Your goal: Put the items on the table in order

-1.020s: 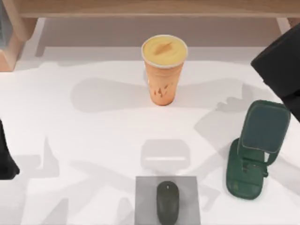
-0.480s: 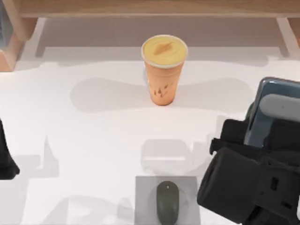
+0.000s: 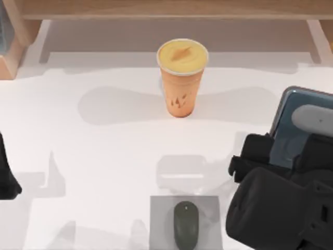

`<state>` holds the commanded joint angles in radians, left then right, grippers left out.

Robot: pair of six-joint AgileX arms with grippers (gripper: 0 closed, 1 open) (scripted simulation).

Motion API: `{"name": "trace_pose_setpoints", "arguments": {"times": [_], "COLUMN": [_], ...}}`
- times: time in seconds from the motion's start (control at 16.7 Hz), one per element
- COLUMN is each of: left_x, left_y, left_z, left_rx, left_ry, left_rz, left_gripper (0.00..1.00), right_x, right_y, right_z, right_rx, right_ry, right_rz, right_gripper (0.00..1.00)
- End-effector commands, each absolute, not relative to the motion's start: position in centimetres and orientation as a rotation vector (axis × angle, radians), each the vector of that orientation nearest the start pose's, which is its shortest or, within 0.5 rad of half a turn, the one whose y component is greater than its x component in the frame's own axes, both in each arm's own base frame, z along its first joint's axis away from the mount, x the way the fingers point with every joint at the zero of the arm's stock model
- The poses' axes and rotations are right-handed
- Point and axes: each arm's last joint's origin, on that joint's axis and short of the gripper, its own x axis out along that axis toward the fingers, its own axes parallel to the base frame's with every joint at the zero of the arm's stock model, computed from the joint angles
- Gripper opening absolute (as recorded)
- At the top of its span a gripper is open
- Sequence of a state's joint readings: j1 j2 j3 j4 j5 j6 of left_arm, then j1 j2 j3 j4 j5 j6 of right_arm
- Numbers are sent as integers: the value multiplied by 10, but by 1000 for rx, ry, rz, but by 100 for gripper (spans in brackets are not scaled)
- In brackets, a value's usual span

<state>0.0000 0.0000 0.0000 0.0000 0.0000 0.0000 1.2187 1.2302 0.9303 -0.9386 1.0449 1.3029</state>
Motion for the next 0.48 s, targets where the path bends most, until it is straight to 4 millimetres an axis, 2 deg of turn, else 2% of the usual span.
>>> {"name": "trace_pose_setpoints", "arguments": {"times": [0.24,0.48], "left_x": [106,106], "left_y": [-1,-1], "left_z": [160,160], "left_rx": [0,0], "left_ry": [0,0], "left_rz": [0,0], "left_gripper": [100,100], "right_x": [90,111], "right_y": [195,194], "right_z": [265,251], "right_rx": [252,221], "right_ry": [515,482], "right_rz": [-68,-102], "right_gripper": [0,0]}}
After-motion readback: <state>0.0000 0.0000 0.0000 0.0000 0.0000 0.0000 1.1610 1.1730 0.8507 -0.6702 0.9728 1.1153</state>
